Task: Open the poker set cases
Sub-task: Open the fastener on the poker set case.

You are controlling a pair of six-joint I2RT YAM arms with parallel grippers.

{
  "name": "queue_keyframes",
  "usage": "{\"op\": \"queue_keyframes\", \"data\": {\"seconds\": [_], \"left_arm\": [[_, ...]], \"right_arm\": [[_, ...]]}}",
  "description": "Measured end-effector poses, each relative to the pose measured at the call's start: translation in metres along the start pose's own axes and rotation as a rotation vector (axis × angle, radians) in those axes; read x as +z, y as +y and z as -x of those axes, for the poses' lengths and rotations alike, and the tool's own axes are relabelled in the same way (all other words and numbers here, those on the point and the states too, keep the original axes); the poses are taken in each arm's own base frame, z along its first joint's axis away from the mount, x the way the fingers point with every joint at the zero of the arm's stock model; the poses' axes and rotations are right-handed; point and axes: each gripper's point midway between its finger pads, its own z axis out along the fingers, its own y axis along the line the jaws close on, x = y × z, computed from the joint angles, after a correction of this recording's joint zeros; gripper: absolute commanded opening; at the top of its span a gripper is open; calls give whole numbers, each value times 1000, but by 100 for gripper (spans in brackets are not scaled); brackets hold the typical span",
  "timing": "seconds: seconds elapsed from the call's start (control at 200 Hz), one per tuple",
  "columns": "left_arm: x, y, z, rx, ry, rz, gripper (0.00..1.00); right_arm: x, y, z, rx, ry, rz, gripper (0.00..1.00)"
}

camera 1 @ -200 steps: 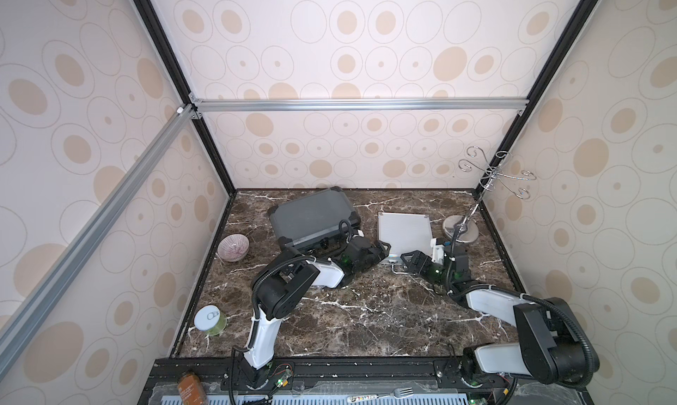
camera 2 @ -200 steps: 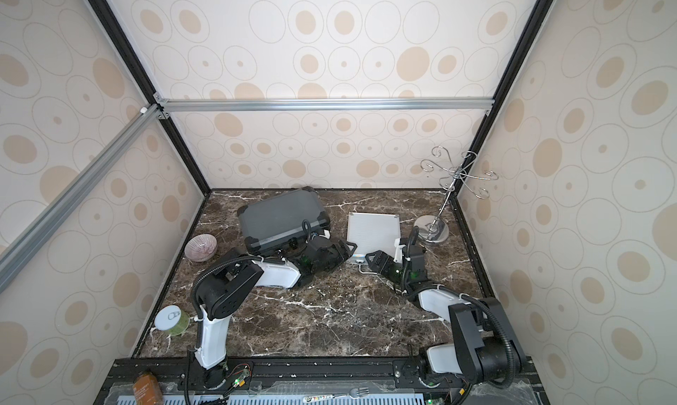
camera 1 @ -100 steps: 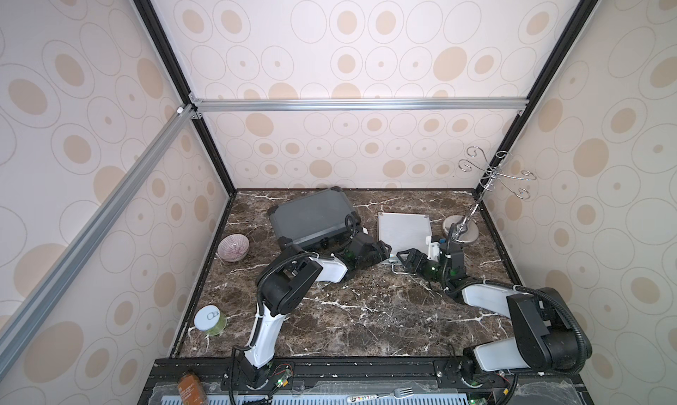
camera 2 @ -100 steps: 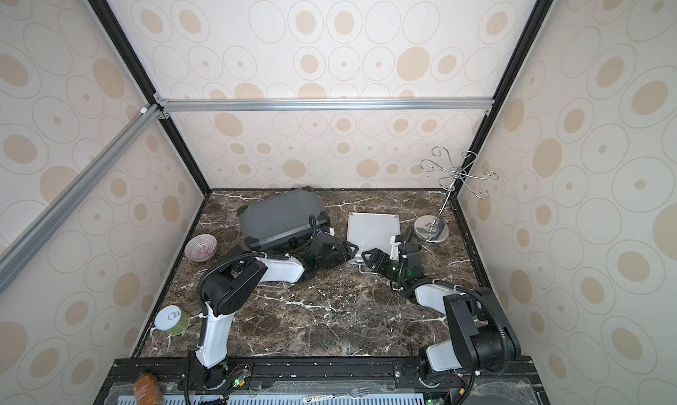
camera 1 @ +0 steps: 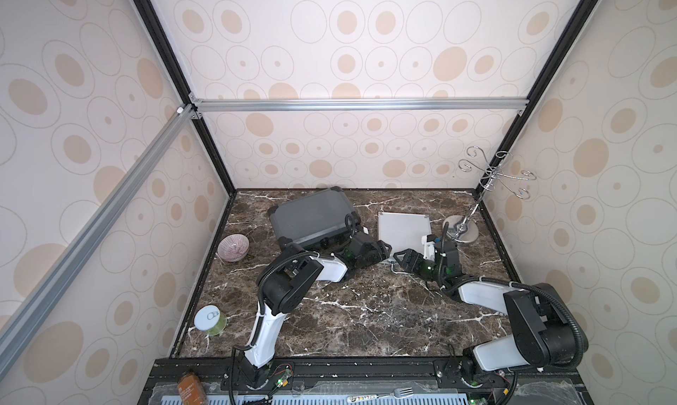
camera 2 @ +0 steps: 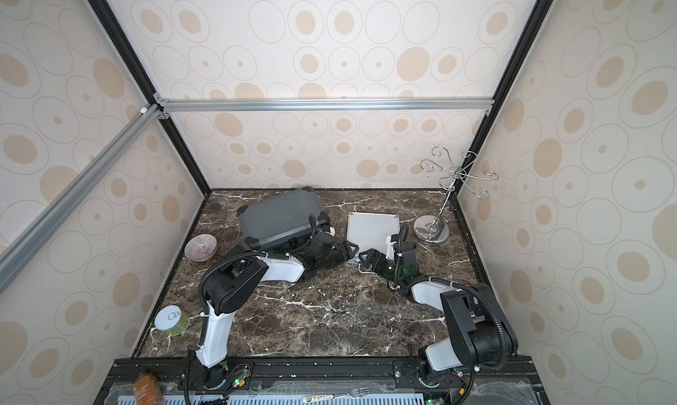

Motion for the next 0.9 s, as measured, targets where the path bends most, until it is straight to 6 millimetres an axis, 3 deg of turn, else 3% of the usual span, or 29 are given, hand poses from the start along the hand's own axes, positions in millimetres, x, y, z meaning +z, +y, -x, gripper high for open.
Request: {"op": "queue_keyframes", "data": {"seconds": [0.14,0.38,0.64,0.9], "left_arm": [[1,0,0,3,2,-6,77],[1,0,2,3,0,-15,77],[1,0,2,9,3,-17,77],[1,-1,2,32,2,-18,77]], "right_arm": [[-2,6,-3,-29,8,10,91],[-7,41,-26,-105,61,106,90],[-22,17,-32,-98,26,-6,94],[-14,6,-21,-132,16,-97,95]]}}
